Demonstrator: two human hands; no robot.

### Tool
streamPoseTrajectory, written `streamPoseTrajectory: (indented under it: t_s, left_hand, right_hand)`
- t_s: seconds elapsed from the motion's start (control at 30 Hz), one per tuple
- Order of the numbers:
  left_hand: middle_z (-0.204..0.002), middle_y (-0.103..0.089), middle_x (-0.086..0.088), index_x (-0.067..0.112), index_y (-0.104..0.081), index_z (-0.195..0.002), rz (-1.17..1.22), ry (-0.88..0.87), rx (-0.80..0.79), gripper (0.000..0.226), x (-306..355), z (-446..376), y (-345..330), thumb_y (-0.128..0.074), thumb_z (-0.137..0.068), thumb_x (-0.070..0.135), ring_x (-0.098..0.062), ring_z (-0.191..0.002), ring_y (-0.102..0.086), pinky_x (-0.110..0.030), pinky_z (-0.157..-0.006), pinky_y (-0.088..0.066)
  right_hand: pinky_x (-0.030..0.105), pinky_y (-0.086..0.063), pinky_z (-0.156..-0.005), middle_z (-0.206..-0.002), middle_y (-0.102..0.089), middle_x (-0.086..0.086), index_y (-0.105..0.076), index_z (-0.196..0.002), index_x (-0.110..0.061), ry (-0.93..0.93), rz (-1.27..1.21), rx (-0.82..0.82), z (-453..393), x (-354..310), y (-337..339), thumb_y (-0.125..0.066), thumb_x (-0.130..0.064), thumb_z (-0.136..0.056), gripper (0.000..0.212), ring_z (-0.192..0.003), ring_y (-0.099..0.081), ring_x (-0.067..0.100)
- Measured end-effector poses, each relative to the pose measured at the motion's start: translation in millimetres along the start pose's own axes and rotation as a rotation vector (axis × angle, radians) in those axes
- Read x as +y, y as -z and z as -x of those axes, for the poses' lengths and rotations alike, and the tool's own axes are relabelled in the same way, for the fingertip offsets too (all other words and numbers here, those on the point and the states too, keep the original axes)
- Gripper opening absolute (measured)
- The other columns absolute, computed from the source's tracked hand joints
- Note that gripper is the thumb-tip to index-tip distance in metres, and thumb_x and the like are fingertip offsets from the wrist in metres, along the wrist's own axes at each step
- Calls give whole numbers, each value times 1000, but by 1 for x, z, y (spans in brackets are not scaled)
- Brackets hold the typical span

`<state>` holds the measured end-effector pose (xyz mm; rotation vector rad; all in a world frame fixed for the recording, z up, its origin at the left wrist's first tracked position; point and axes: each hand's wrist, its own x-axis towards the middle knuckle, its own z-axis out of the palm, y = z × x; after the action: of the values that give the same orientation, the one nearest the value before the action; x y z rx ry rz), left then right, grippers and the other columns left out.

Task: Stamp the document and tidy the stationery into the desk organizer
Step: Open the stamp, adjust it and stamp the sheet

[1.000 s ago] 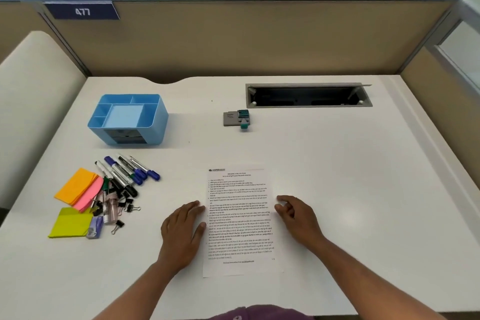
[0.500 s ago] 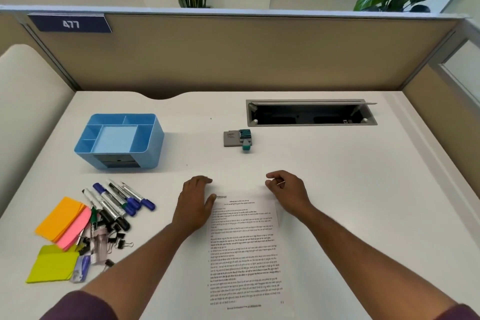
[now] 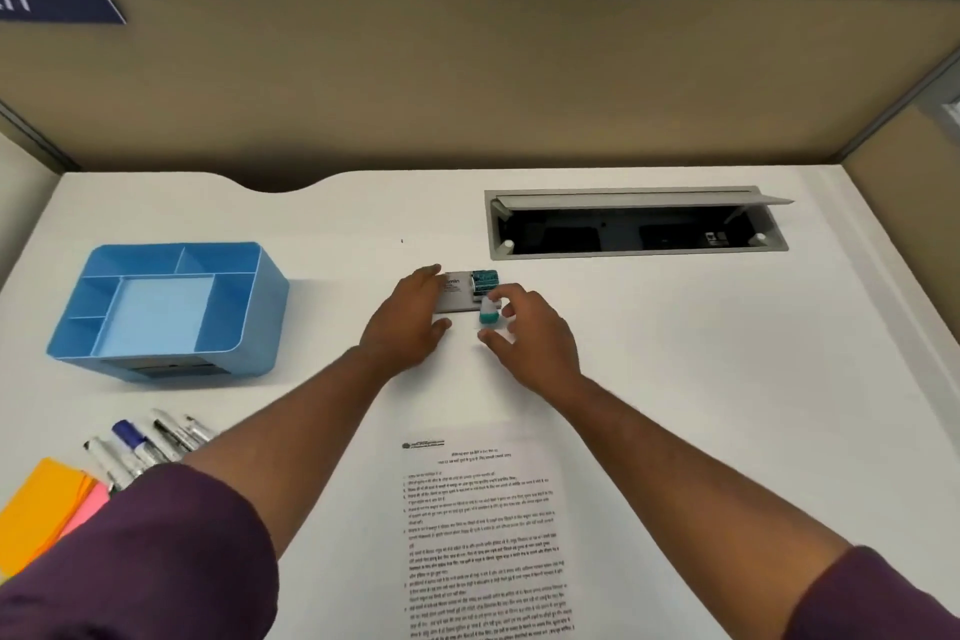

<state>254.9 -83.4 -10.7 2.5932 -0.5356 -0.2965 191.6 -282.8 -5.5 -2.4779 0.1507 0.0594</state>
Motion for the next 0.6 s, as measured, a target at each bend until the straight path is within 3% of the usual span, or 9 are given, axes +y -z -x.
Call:
streamPoseTrajectory:
  t_s: [0.07, 0.17, 0.33, 0.6]
  left_hand:
    - [-162, -25, -4, 12, -30, -153, -25, -17, -43, 76, -5, -16, -2, -68, -90, 30, -23, -146, -26, -35, -117, -28]
    - [-158, -32, -4, 15, -31, -152, -39, -50, -72, 80, -11, -28, -3, -72, -86, 33, -24, -142, -33, -39, -115, -34]
    - [-145, -47, -1, 15, -44, -145, -27, -86, -21, 67, -16, -33, -5, -73, -85, 28, -23, -127, -47, -37, -104, -42]
    - [-146, -50, -1, 17, -46, -145, -64, -90, -76, 63, -15, -37, 7, -70, -89, 31, -22, -131, -47, -34, -106, -40]
  right_hand:
    - [32, -57, -74, -113, -60, -8, -53, -121, -40, 14, 50, 58, -3, 0, -12, -74, -50, -84, 44, -90, -66, 13]
    - [32, -57, -70, -110, -60, -7, -58, -119, -35, 47, 77, 125, -5, -1, -22, -72, -53, -85, 41, -88, -65, 15]
    - [33, -55, -67, -102, -63, -5, -65, -111, -28, 73, 58, 168, -13, -1, -28, -75, -43, -84, 32, -82, -66, 19]
    - [32, -57, -70, -93, -68, -3, -72, -97, -18, 84, -109, 303, -12, -4, -8, -78, -29, -81, 20, -76, -65, 11]
